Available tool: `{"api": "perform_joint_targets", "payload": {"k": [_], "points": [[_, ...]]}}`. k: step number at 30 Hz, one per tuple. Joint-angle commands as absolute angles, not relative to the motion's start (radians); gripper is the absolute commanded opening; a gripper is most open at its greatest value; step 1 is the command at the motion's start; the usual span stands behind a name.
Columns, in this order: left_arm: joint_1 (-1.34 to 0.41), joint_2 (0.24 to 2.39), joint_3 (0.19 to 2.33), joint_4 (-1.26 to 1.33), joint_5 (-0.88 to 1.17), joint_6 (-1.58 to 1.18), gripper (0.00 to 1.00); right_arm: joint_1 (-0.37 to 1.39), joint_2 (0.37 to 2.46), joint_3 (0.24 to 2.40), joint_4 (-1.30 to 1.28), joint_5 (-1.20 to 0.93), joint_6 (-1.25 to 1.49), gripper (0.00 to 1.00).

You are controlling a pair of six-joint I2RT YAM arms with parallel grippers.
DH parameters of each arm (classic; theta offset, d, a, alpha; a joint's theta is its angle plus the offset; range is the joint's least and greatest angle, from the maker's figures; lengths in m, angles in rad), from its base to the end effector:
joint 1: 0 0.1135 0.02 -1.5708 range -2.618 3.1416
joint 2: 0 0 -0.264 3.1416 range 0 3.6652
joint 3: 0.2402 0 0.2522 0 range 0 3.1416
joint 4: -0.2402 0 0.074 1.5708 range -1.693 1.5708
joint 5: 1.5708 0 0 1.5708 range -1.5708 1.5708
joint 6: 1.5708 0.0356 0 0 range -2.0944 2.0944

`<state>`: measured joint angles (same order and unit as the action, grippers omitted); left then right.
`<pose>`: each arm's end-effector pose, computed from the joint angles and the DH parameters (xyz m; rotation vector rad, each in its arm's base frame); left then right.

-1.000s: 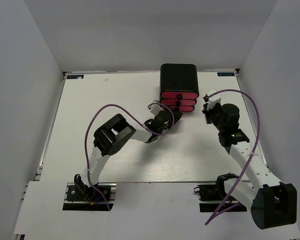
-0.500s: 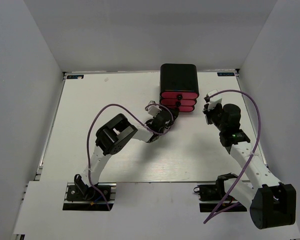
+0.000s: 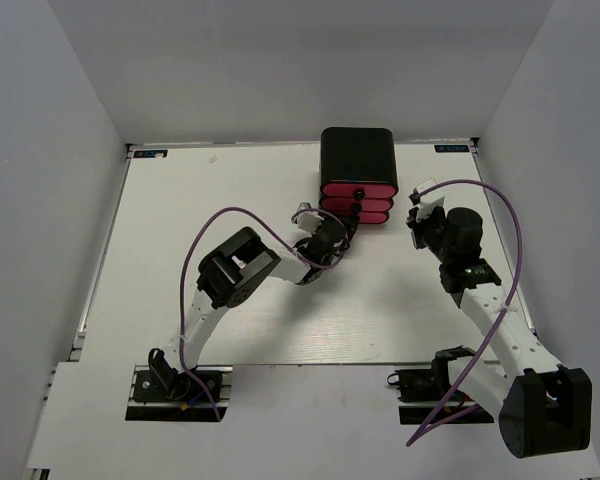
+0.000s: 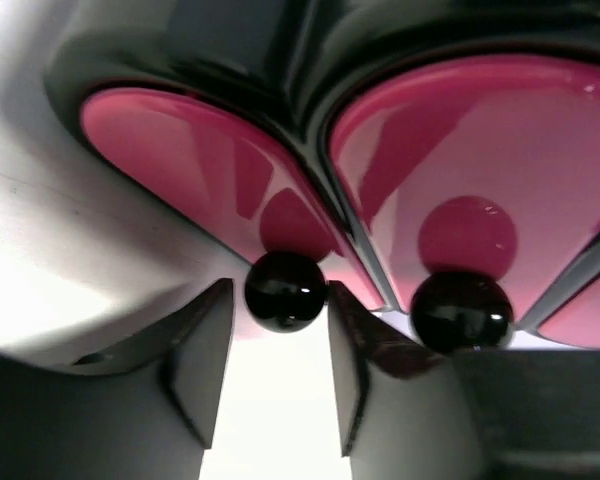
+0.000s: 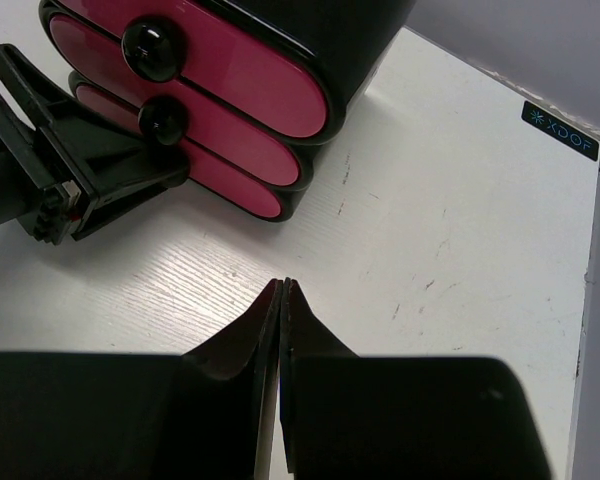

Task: Sort the stationery into containers
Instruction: Open the drawer

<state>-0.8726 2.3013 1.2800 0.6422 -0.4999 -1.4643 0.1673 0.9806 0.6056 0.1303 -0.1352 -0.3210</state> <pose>0.3171 -0.3514 0.0936 -0.9268 1.8371 -1.0623 0.2250 0.0429 0.2725 -0.5306 1.7339 0.0137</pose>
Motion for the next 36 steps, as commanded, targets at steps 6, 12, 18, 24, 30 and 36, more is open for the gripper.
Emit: {"api": "perform_joint_targets", "payload": {"k": [6, 12, 18, 24, 30, 36], "points": [[-0.865, 2.309, 1.283, 0.603, -0.541, -1.499, 0.29, 0.156, 0.968, 0.591, 0.169, -0.152, -0.316, 0.04], [-0.865, 2.286, 1.192, 0.675, -0.541, -1.513, 0.18, 0.15, 0.966, 0.592, 0.167, -0.16, -0.311, 0.03], [-0.887, 2.211, 1.063, 0.723, -0.485, -1.513, 0.17, 0.149, 0.971, 0.586, 0.167, -0.161, -0.319, 0.03], [-0.919, 2.138, 0.937, 0.787, -0.449, -1.513, 0.16, 0.143, 0.979, 0.581, 0.164, -0.166, -0.325, 0.05], [-0.937, 2.086, 0.897, 0.741, -0.427, -1.493, 0.3, 0.141, 0.989, 0.581, 0.156, -0.21, -0.333, 0.3], [-0.928, 2.005, 0.867, 0.681, -0.403, -1.421, 0.77, 0.137, 0.989, 0.598, 0.101, -0.298, -0.36, 0.63]]}}
